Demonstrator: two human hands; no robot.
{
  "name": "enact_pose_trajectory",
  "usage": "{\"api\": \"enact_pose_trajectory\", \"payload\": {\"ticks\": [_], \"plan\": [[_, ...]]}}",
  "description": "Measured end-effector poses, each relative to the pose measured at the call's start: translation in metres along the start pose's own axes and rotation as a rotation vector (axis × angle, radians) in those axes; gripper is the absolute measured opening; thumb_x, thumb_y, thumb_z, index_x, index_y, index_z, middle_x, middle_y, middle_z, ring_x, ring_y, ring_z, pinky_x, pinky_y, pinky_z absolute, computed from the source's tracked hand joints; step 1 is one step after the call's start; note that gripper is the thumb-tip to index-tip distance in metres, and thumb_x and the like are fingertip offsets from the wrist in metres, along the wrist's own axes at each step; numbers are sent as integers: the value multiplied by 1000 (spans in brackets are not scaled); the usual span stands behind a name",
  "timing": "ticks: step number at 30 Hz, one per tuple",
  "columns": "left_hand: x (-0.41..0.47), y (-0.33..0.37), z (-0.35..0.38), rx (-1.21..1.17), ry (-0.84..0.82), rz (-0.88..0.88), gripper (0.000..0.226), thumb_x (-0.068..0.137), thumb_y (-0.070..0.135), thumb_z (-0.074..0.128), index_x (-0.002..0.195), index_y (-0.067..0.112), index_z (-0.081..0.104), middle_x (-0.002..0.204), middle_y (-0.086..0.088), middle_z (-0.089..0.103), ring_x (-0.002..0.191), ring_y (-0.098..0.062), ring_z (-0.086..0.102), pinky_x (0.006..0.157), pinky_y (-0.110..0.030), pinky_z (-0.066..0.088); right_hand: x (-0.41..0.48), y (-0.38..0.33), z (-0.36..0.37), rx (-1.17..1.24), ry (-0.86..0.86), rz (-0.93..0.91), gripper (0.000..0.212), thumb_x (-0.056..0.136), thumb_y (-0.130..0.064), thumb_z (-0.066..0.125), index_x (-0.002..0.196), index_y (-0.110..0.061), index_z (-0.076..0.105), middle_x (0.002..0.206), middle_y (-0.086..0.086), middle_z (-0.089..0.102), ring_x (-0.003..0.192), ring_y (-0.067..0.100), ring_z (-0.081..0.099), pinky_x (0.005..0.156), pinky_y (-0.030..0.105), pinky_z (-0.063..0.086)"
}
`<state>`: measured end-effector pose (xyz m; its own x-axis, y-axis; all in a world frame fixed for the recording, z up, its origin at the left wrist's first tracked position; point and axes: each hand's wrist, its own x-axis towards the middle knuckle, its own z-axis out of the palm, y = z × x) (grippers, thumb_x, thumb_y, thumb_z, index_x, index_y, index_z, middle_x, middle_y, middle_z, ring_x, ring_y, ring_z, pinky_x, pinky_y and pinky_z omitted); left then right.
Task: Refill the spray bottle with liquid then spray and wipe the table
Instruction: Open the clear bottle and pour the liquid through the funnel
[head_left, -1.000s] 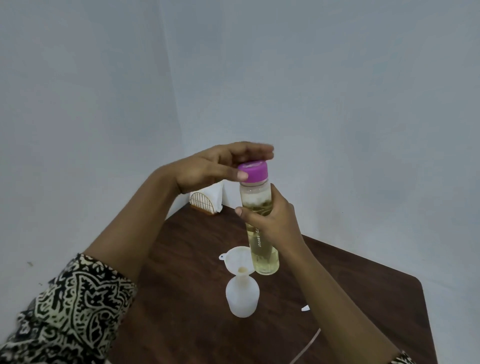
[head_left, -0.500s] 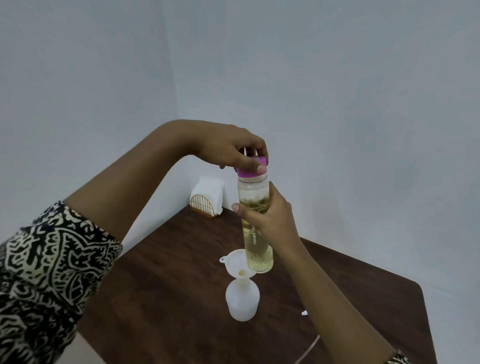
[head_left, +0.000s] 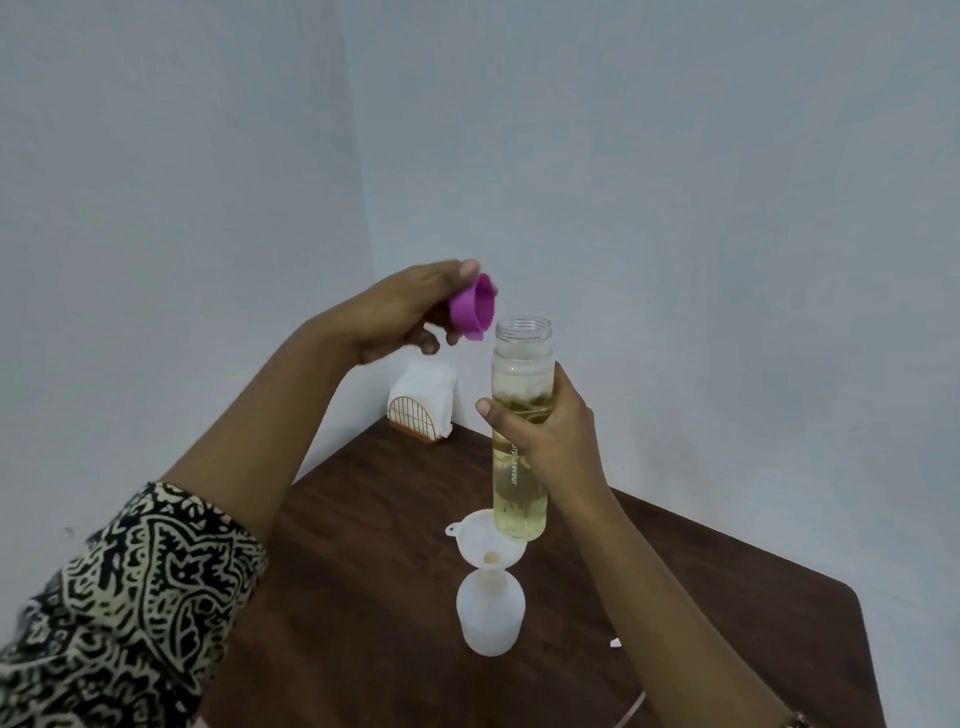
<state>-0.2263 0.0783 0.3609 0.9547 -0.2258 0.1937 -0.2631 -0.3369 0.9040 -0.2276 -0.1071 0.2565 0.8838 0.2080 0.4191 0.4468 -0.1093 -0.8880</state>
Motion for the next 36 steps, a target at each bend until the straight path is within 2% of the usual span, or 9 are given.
{"api": "enact_pose_trajectory", "payload": {"ticks": [2,5,10,16,20,24,30,33,36], "plan": [[-6,-37,-6,-277,2,-28,67,68,60,74,117,17,59,99,-9,66,79,-14,65,53,-19,53,0,5,0,12,-13,14,38,72,-34,80,99,-23,57,85,-10,68,78,2,65,70,21,53],[-23,-94,-3,-444,109,-83,78,51,43,90,120,20,61,110,-6,67,95,-18,68,63,-24,58,0,11,0,38,-31,31,35,71,-34,81,97,-32,56,86,-13,68,80,-1,65,69,15,52],[-53,-180,25,-392,383,-251,47,73,-5,73,114,15,62,116,-6,63,105,-22,63,79,-24,57,6,25,4,69,-48,58,35,70,-29,82,96,-24,59,84,-8,71,79,7,68,75,28,56],[-90,-276,64,-89,539,-511,65,67,7,83,123,19,52,124,1,59,112,-16,56,84,-21,47,17,41,6,92,-39,78,36,65,-36,81,91,-30,57,81,-8,69,79,13,68,74,32,56],[-107,-330,85,55,479,-663,60,66,17,85,115,27,52,117,5,61,113,-18,57,105,-42,41,25,51,6,94,-15,93,44,60,-44,80,95,-30,57,89,-1,70,85,19,69,78,39,57],[-118,-361,98,334,378,-736,57,73,29,79,122,27,49,125,6,61,123,-17,52,117,-46,10,34,61,11,81,3,120,45,61,-43,79,97,-29,57,89,-4,69,84,17,69,80,41,57],[-125,-368,107,447,362,-710,64,78,33,75,134,28,44,144,6,47,138,-16,35,118,-46,8,37,68,25,98,-4,152,48,60,-44,80,97,-24,57,92,4,70,86,23,69,81,48,56],[-126,-368,106,428,353,-723,91,71,33,81,146,29,29,151,3,39,143,-17,28,118,-46,5,37,69,29,104,-10,156,44,61,-41,81,95,-27,57,91,4,71,86,23,69,81,49,56],[-126,-354,109,310,432,-720,121,64,32,87,152,33,3,161,2,12,148,-19,7,118,-47,4,36,68,28,122,-11,163,47,60,-42,81,97,-24,57,92,5,71,87,24,69,82,50,56]]}}
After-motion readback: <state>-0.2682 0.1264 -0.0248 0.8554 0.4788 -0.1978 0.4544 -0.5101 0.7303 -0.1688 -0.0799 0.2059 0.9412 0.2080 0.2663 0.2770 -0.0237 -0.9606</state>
